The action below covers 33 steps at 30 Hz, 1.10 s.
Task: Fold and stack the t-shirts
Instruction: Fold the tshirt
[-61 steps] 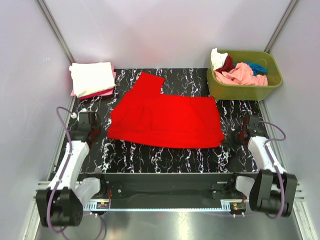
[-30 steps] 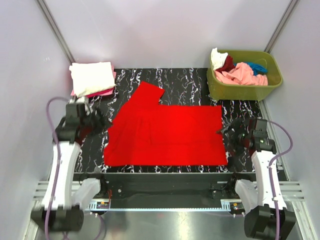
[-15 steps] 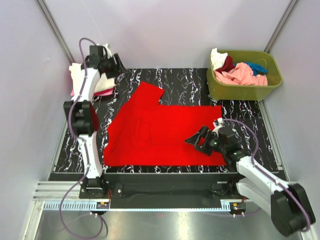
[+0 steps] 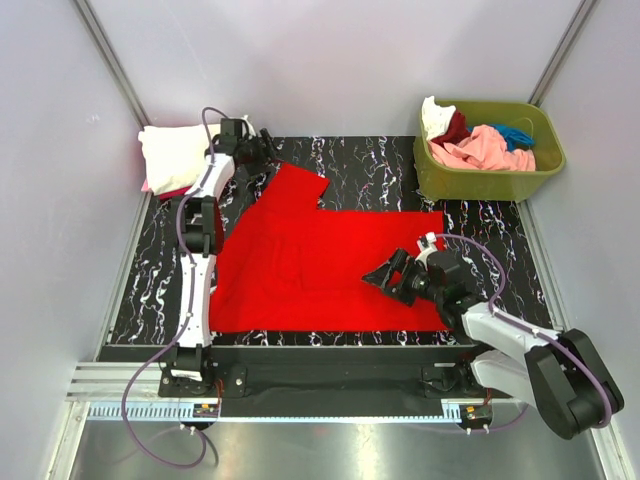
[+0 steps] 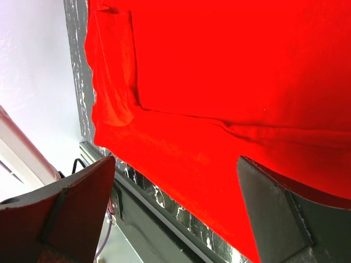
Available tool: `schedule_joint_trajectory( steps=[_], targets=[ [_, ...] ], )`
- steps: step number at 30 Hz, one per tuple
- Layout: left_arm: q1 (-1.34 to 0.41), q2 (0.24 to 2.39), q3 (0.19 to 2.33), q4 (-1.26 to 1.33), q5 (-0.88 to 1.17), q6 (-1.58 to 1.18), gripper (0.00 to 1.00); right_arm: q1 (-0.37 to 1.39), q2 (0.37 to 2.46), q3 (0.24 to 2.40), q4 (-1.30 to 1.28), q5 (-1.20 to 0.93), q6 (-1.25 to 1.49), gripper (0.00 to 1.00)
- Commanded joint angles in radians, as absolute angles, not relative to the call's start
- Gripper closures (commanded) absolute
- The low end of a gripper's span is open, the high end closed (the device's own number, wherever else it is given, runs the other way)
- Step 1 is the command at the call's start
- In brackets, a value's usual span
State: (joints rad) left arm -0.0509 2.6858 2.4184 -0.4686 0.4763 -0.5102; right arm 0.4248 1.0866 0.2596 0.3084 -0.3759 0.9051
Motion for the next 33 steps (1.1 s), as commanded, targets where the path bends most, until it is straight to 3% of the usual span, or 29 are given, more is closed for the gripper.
schedule_joint_trajectory(
  steps=[1, 7, 9, 14, 18, 23, 30, 33],
  targets=[
    [-0.089, 2.665, 2.415, -0.417, 0.434, -0.534, 0.26, 0.431, 1.101, 0.299, 0.380, -0.362, 0.907, 0.00],
    [-0.097, 2.691, 2.375, -0.420, 0.457, -0.574, 0.32, 0.428, 1.127, 0.304, 0.393, -0.373, 0.910, 0.01],
    [-0.097, 2.689, 2.364, -0.419, 0.456, -0.575, 0.43, 0.425, 1.129, 0.304, 0.394, -0.373, 0.910, 0.00],
    [-0.097, 2.677, 2.313, -0.399, 0.445, -0.571, 0.58, 0.417, 1.141, 0.302, 0.399, -0.382, 0.911, 0.00],
    [-0.097, 2.686, 2.324, -0.384, 0.462, -0.566, 0.81, 0.408, 1.154, 0.304, 0.405, -0.391, 0.914, 0.00],
    [-0.097, 2.683, 2.350, -0.367, 0.500, -0.555, 0.98, 0.400, 1.173, 0.308, 0.410, -0.403, 0.919, 0.00],
    [-0.092, 2.533, 2.269, -0.394, 0.538, -0.554, 1.00, 0.391, 1.106, 0.316, 0.322, -0.342, 0.919, 0.00],
    [-0.098, 2.393, 2.148, -0.388, 0.543, -0.563, 1.00, 0.384, 1.017, 0.395, 0.111, -0.193, 0.890, 0.00]
  ],
)
